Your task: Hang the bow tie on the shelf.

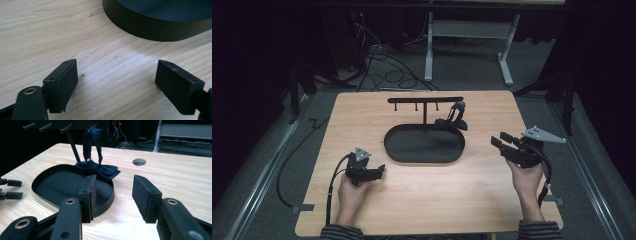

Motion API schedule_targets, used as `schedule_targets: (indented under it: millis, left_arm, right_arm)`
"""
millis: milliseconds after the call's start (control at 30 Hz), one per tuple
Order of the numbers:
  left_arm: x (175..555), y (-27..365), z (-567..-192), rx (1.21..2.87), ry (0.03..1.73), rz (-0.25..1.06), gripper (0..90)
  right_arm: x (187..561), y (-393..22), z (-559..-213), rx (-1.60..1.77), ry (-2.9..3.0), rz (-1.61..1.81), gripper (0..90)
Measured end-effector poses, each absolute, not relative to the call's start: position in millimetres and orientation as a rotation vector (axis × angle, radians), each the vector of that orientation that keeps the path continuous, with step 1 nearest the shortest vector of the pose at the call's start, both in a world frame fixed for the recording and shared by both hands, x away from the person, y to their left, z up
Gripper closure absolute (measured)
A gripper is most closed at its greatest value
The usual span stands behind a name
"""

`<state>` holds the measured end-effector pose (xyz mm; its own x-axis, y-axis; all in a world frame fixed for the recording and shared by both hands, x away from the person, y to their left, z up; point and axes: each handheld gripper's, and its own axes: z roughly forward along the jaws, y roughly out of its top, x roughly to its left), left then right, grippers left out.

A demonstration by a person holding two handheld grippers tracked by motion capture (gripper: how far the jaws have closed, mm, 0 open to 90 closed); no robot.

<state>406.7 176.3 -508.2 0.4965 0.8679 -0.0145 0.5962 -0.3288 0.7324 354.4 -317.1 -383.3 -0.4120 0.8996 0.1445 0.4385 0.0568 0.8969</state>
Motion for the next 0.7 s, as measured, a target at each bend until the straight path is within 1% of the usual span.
schedule_targets:
  millis: [700]
  left_arm:
    - [407,176,-508,2.051,1.198,0.505,18.8]
  right_arm:
    - [345,-316,-404,1.366,1.903,1.348,55.9]
